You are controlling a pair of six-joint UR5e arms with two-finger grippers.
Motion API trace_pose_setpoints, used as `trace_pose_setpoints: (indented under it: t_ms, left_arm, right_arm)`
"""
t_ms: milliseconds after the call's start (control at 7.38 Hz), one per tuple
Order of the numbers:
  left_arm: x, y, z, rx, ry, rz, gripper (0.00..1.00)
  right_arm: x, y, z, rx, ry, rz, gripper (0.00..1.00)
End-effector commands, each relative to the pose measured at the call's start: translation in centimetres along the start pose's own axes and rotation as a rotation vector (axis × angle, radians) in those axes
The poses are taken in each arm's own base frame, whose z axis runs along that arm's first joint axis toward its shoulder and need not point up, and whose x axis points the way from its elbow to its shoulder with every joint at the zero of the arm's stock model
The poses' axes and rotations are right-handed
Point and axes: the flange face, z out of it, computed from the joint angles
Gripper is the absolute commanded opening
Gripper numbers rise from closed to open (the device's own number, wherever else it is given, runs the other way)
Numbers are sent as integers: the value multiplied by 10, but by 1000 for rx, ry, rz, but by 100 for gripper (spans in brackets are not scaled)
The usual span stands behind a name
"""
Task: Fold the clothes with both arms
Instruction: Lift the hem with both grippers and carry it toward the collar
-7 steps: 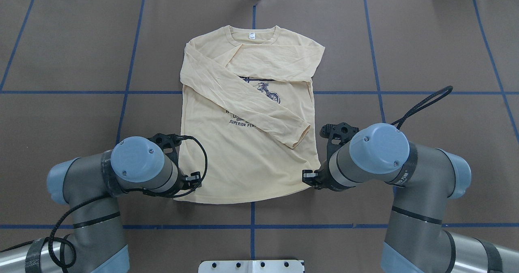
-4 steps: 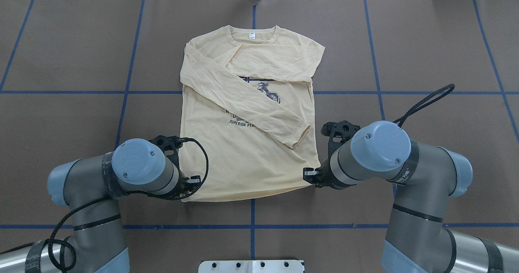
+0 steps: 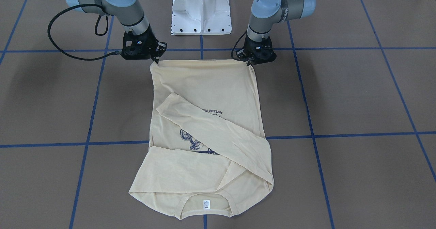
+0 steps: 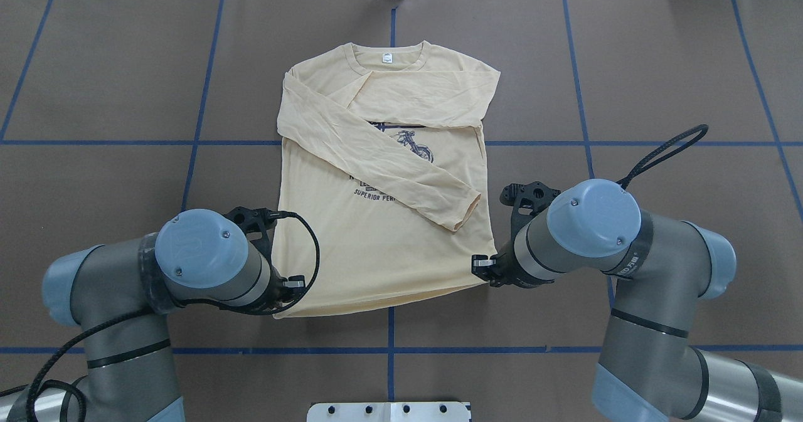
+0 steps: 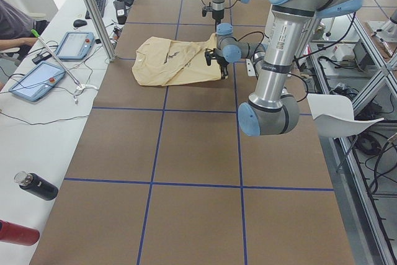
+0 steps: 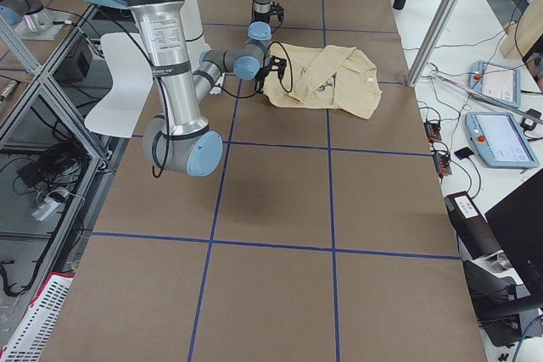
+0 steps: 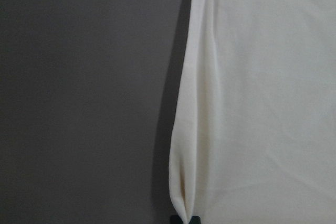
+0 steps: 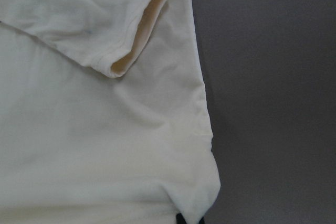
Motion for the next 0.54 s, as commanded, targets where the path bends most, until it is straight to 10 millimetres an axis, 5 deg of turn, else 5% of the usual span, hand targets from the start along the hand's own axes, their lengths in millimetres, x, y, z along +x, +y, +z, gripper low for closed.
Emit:
trace_pose_setpoints:
  t_ms: [0, 407]
  left_arm:
    - [-1, 6, -15, -2, 0, 3, 0]
    - [5, 46, 5, -59, -38, 52, 0]
  right_arm:
    - [10, -1, -13, -36, -11, 12, 0]
    - [46, 42, -39, -184, -32, -2, 0]
